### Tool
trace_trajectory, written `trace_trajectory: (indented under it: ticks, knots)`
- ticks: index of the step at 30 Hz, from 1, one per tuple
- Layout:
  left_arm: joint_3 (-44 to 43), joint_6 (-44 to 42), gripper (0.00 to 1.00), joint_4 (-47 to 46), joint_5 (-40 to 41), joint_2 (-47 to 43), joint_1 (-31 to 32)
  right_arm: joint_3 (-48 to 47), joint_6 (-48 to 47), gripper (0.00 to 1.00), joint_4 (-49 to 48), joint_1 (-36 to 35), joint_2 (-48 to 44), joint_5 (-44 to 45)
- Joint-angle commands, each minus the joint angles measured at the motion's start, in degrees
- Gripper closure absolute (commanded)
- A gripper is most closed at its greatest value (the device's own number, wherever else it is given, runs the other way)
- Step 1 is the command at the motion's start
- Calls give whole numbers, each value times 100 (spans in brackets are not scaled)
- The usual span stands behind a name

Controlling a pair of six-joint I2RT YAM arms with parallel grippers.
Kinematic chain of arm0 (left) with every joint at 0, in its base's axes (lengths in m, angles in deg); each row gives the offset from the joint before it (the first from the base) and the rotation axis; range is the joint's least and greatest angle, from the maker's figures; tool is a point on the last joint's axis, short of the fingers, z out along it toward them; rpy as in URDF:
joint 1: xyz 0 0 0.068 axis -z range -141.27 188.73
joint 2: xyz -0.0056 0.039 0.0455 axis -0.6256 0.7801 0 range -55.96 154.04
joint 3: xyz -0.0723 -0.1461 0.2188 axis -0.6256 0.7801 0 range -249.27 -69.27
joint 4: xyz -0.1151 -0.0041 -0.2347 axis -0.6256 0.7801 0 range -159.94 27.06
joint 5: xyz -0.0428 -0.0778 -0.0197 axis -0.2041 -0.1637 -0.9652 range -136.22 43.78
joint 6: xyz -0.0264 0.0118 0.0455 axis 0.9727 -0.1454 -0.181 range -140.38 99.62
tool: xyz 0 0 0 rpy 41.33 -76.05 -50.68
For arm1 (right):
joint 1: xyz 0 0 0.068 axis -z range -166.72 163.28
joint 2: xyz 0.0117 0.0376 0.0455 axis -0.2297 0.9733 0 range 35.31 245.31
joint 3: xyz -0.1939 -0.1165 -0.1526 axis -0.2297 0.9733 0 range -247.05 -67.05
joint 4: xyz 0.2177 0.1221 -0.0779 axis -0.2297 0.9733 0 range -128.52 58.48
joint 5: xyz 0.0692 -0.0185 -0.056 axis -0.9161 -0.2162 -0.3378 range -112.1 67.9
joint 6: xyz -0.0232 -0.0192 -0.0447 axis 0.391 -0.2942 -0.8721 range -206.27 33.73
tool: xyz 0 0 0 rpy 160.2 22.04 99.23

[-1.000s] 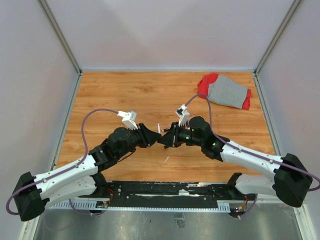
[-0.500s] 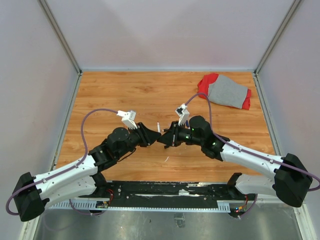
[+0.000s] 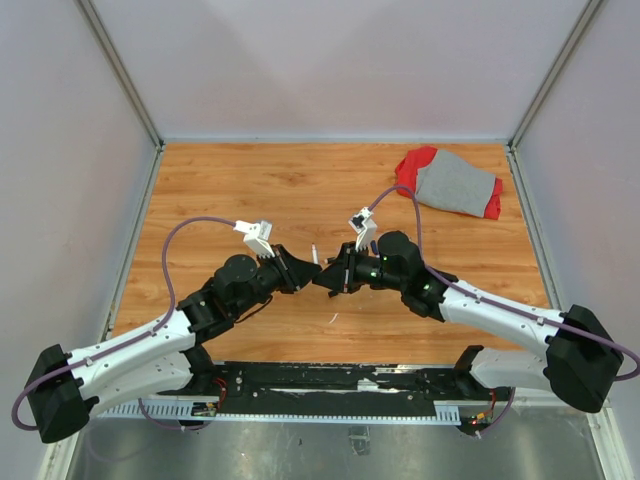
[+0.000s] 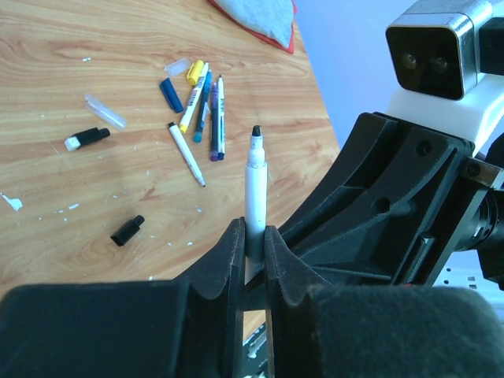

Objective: Insert the pens into the pen caps
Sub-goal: Pick up the pen from the center of the board.

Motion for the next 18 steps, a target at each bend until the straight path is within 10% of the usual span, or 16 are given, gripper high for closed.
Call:
trace_trajectory:
  ticks: [1, 18]
  knots:
    - [-16, -126, 98, 41, -11, -71, 46, -148, -144, 93, -176, -93, -82, 24]
    - [-1040, -949, 100, 2473, 475, 395, 37, -10, -1362, 36, 1856, -57, -1092, 1280]
